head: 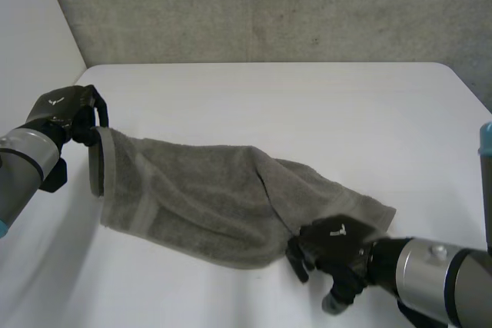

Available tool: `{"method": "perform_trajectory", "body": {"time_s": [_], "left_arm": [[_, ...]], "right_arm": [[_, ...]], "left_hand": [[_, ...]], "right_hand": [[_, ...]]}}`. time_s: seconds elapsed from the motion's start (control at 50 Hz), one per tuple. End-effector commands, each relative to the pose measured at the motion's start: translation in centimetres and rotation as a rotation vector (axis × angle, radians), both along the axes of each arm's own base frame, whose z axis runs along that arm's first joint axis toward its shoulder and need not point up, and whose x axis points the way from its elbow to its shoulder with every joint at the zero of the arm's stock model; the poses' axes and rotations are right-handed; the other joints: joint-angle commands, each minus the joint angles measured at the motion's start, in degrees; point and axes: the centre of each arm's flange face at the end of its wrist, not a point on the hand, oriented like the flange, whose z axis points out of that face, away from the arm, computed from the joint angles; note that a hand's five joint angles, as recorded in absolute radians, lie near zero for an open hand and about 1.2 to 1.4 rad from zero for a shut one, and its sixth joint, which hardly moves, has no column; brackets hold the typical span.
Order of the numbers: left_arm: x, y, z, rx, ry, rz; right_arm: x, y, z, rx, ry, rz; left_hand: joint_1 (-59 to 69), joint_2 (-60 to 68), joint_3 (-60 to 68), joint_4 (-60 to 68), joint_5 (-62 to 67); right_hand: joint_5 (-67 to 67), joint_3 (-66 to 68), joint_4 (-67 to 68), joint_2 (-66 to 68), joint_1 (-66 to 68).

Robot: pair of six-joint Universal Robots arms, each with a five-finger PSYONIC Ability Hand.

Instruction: Fold the towel.

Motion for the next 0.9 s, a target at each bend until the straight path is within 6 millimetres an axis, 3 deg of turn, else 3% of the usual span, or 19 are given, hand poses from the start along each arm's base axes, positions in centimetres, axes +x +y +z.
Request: {"method": "perform_trajectory", "body": {"time_s": [0.02,0.1,0.14,0.16,0.2,0.22,0.26,0.3,0.42,0.76,0.9], "left_arm": [[0.0,0.1,0.0,0.002,0.0,-0.001],[0.0,0.1,0.0,0.003,0.0,-0.001],[-0.1,0.1,0.0,0.003,0.0,-0.003],[-0.1,0.1,0.0,0.003,0.0,-0.003],[-0.1,0.2,0.0,0.002,0.0,-0.004],[-0.1,0.2,0.0,0.002,0.0,-0.004],[-0.1,0.2,0.0,0.003,0.0,-0.004],[-0.1,0.2,0.0,0.003,0.0,-0.004],[-0.1,0.4,-0.2,0.009,-0.001,-0.004],[-0.4,0.6,-0.4,0.013,-0.002,-0.015],[-0.5,0.7,-0.5,0.018,-0.003,-0.017]], "right_arm": [[-0.3,-0.4,-2.7,0.039,0.026,-0.018],[-0.4,-2.2,-3.4,-0.012,0.029,-0.051],[-0.8,-5.1,-3.6,-0.117,0.044,-0.122],[-0.8,-5.1,-3.6,-0.118,0.044,-0.123],[-1.3,-8.7,-3.3,-0.285,0.063,-0.214],[-1.3,-8.7,-3.3,-0.286,0.063,-0.214],[-1.6,-11.6,-2.3,-0.426,0.057,-0.283],[-1.7,-12.6,-1.9,-0.469,0.051,-0.311],[-1.4,-14.3,-2.8,-0.46,0.054,-0.313],[-1.0,-16.0,-5.7,-0.441,0.06,-0.303],[-0.9,-17.4,-6.0,-0.479,0.063,-0.31]], "left_hand": [[11.65,10.23,10.29,10.14,11.23],[11.65,10.23,10.29,10.14,11.23],[11.65,10.23,10.29,10.14,11.23],[11.65,10.23,10.29,10.14,11.23],[11.65,10.23,10.29,10.14,11.23],[11.65,10.23,10.29,10.14,11.23],[11.65,10.23,10.29,10.14,11.23],[11.65,10.23,10.29,10.14,11.23],[11.65,10.23,10.29,10.14,11.23],[11.65,10.23,10.29,10.14,11.23],[11.65,10.23,10.29,10.14,11.23]], "right_hand": [[-1.47,-1.5,-1.49,-1.32,-1.47],[-8.89,-8.91,-8.91,-8.73,-8.89],[-20.44,-20.47,-20.46,-20.29,-20.44],[-20.49,-20.52,-20.51,-20.34,-20.5],[-25.68,-25.71,-25.7,-25.53,-25.69],[-25.71,-25.73,-25.73,-25.55,-25.71],[-31.06,-31.09,-31.08,-30.91,-31.06],[-34.25,-34.28,-34.28,-34.1,-34.26],[-36.39,-36.41,-36.41,-36.24,-36.39],[-32.1,-32.13,-32.12,-31.95,-32.1],[-17.16,-17.18,-17.18,-17.01,-17.16]]}}
